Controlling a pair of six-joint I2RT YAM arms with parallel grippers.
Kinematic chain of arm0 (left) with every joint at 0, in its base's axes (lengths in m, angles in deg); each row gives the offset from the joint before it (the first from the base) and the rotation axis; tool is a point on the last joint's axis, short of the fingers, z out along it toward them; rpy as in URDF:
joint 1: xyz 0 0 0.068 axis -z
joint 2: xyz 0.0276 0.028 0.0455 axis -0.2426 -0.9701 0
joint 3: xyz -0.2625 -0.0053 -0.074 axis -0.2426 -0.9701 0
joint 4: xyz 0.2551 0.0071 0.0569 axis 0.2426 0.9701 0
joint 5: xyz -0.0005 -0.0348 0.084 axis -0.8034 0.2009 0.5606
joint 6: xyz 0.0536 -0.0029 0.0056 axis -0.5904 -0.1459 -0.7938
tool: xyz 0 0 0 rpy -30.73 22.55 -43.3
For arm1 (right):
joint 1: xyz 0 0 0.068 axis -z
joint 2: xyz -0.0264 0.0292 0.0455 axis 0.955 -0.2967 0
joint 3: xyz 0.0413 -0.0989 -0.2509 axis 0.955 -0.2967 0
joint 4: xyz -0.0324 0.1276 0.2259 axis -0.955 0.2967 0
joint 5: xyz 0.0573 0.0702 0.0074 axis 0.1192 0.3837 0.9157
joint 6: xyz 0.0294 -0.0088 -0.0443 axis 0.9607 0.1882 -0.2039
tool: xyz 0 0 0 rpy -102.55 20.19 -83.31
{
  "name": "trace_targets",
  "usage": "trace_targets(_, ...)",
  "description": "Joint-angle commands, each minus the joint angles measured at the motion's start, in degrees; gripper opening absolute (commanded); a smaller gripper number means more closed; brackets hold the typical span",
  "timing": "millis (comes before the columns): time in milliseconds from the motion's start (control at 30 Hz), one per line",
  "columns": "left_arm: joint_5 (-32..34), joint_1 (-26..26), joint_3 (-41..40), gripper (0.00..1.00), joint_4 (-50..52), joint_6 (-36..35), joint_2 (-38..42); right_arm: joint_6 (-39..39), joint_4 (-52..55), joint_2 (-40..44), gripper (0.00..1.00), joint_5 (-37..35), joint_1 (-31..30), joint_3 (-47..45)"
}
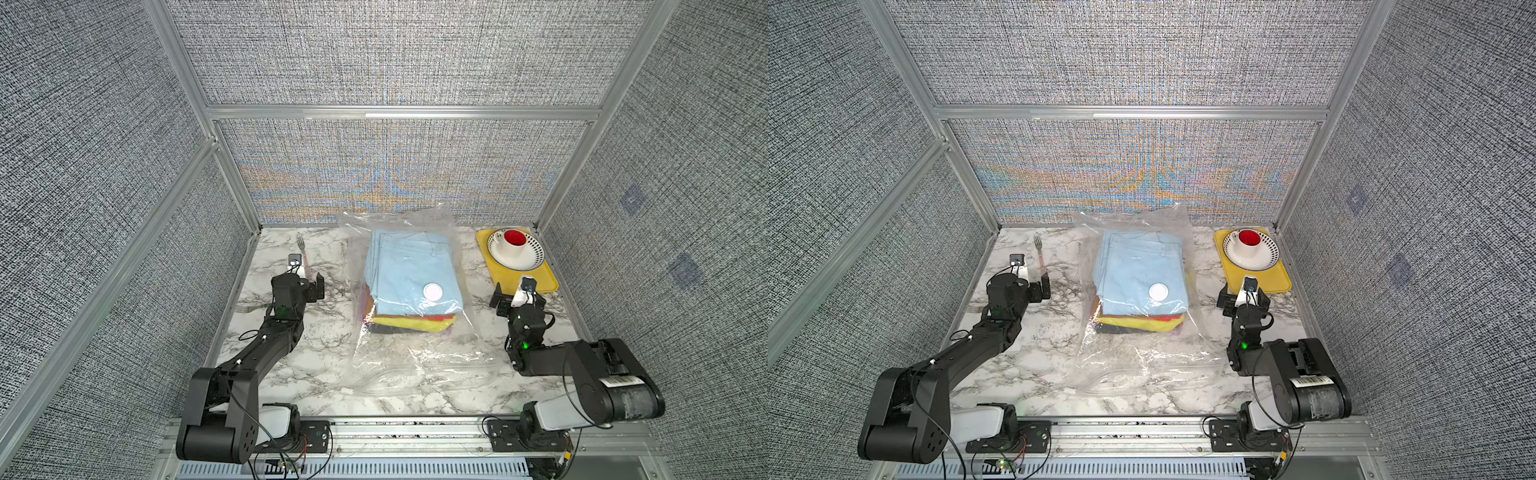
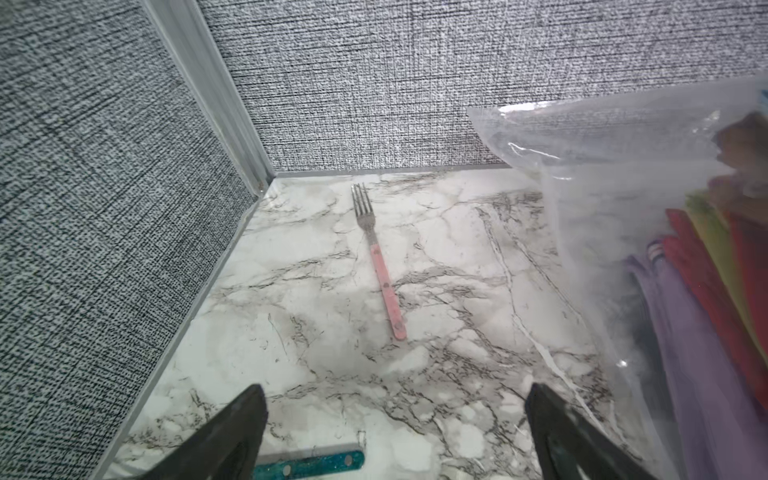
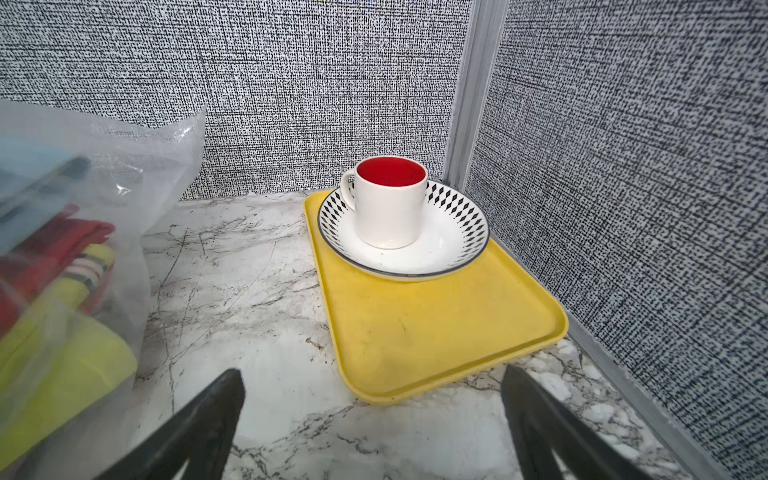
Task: Take the trousers out of the vacuum bag
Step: Adjust the vacuum bag at the center of the board.
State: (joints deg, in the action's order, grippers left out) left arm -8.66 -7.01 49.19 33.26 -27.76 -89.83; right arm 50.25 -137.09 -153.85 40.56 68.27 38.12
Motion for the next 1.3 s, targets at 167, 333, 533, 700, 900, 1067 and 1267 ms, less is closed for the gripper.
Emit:
trace_targets(167,-8.4,0.3,6.7,1.0,6.4,1.0,0.6,-3.6,27.3,9.7,0.99,4.6,-0.1,16.7)
trace_targets(333,-19.9,0.3,14.6,1.0,9.9,0.5,-6.0,-1.3,39.5,10.2,0.99,11.2,-1.0,25.8)
trace_targets(533,-29.4,2.2,24.2,0.99,11.8,0.8,-15.7,0.6,48.5,9.3,0.99,18.0,-4.7,33.4)
trace_targets(700,-32.6,4.5,30.9,0.99,13.6,0.9,-20.9,1.5,51.7,8.9,0.98,23.4,-8.4,35.0)
trace_targets(900,-36.4,7.8,36.6,0.99,14.3,1.5,-24.9,3.3,50.8,7.2,0.96,27.1,-10.7,33.5)
trace_targets(1067,-38.4,10.5,39.1,0.99,14.6,1.9,-27.3,3.5,50.9,4.7,0.95,28.6,-12.3,32.5)
trace_targets(1267,-37.2,12.3,41.0,0.99,15.8,1.3,-29.9,3.6,50.2,2.5,0.95,29.4,-13.7,31.1)
